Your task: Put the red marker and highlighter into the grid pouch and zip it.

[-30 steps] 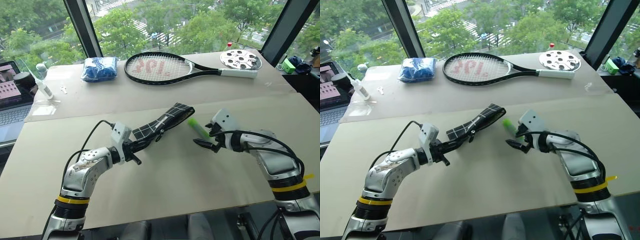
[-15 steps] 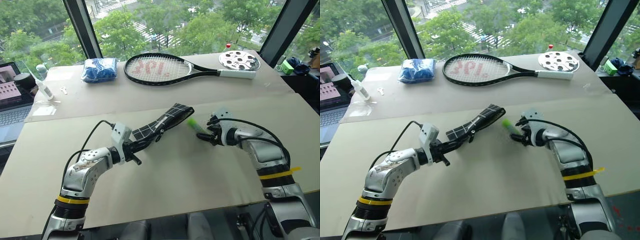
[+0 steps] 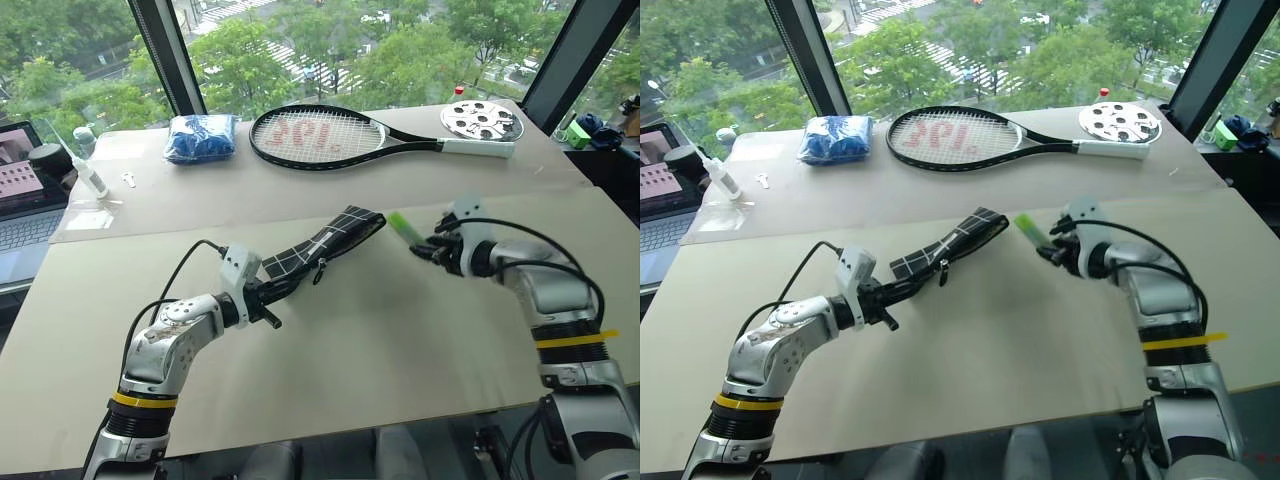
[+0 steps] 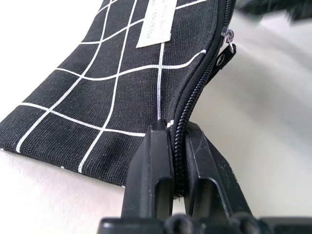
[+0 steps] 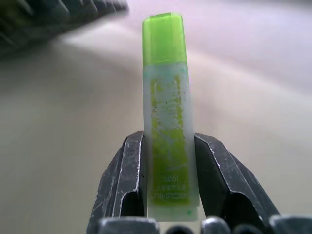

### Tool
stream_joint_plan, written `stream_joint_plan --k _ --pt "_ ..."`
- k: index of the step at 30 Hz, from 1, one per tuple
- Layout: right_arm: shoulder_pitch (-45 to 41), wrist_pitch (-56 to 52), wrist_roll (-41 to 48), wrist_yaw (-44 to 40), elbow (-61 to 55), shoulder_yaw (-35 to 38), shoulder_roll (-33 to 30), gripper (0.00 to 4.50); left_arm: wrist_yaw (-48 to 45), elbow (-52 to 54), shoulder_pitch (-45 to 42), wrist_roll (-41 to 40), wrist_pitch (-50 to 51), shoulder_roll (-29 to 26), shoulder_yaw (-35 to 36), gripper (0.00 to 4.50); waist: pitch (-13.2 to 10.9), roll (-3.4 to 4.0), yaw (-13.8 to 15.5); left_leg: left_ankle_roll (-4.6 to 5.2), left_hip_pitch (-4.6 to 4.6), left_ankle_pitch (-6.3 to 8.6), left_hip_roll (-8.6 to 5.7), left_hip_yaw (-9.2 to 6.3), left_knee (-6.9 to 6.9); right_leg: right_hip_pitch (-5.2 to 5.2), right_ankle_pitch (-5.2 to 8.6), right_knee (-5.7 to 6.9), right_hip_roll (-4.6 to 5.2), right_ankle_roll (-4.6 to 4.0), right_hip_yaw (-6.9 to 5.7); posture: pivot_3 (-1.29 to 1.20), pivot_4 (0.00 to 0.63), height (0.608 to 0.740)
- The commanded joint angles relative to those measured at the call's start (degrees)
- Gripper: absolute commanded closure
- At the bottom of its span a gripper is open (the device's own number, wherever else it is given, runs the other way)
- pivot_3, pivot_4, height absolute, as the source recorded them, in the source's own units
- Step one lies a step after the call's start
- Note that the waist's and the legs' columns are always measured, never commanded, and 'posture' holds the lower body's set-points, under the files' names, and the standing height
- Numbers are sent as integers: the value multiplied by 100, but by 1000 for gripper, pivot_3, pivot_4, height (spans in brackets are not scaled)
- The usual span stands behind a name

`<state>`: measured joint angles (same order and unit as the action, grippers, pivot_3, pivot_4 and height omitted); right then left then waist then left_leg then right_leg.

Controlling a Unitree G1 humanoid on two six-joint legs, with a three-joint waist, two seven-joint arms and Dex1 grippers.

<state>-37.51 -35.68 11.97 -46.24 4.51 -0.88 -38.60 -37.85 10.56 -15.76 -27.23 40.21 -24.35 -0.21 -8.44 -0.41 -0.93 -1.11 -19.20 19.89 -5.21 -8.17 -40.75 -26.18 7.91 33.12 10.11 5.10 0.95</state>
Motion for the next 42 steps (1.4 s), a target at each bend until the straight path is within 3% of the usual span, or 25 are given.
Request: stream_joint_plan --k 1,5,9,19,36,42 --pt "78 1575 -117 -1057 -1046 -77 -738 3477 -52 124 -73 -72 -6 -50 51 4500 0 0 0 0 0 0 1 0 2 0 0 -2 0 0 -2 0 150 740" --pt "218 2602 -695 -1434 -1054 -398 -1364 3477 -62 81 -118 -60 -17 -21 15 4500 -1 -3 4 6 2 4 0 7 -1 4 -1 -5 0 3 -7 0 150 740" --pt "184 2808 -806 -1700 -1262 -526 -1559 3477 -78 81 -121 -59 -15 -1 -15 4500 -2 -3 6 6 3 4 3 14 -3 2 -2 -2 0 3 -4 0 150 740" --pt "-249 3032 -1567 -1427 -898 -955 -1213 3477 -53 113 -98 -66 -5 26 -48 4500 -2 -4 26 6 3 4 4 20 -2 1 -2 -4 0 3 -1 0 150 740" --pt "-386 3349 -2010 -1427 -588 -1186 -1103 3477 -36 131 -142 -89 -8 48 -37 4500 -2 -4 20 6 3 4 4 20 -1 1 -2 -4 0 3 -1 0 150 740" --pt "-775 3660 -2465 -1317 -156 -1555 -739 3477 -61 112 -176 -78 -12 53 -71 4500 -2 -4 -5 6 3 4 5 21 -1 0 -2 -4 0 3 -1 0 150 740"
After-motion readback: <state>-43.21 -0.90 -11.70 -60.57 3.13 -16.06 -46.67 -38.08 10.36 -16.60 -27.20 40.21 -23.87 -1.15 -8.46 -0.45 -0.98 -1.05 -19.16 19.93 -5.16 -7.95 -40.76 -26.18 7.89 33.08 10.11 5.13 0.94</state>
